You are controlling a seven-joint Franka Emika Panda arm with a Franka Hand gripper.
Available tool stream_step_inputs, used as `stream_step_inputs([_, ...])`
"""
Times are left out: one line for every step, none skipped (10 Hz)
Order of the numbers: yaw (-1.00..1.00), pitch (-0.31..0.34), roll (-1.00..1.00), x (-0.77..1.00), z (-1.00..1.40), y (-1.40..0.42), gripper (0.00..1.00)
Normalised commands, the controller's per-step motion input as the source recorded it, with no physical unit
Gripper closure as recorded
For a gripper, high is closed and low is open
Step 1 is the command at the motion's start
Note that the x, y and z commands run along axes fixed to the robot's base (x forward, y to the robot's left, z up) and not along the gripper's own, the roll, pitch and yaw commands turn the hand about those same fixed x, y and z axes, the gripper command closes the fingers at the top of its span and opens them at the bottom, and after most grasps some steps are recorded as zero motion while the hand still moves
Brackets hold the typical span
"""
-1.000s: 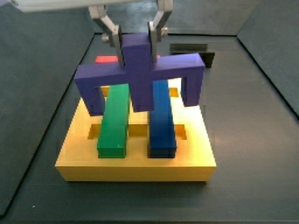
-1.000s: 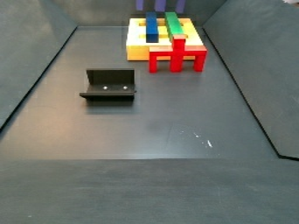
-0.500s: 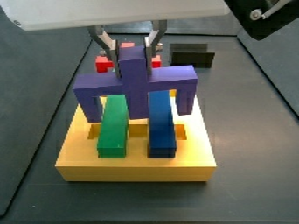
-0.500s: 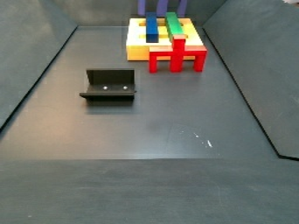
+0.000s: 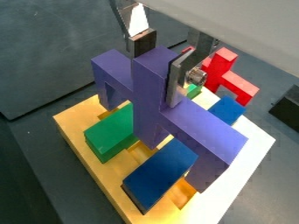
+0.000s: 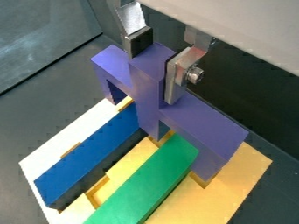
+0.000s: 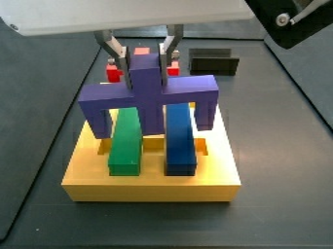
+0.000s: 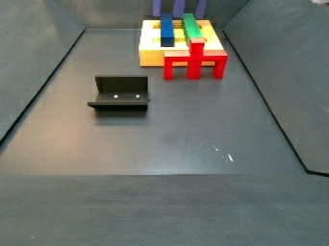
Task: Pick up the purple object. Move up. Move to above the board. Insert the purple object.
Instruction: Insert the purple object.
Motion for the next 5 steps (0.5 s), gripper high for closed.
stream_step_inputs([0.0,0.0,-0.13,0.0,0.0,-0.04,1.0])
stream_step_inputs([0.0,0.006,-0.18,0.04,0.0,-0.01,1.0])
stream_step_inputs([0.0,0.031,-0.24,0.08,-0.03,0.0,1.0])
stream_step_inputs([0.0,0.027,-0.25,0.07,-0.03,0.0,1.0])
stream_step_inputs([0.0,0.024,-0.24,0.05,-0.03,0.0,1.0])
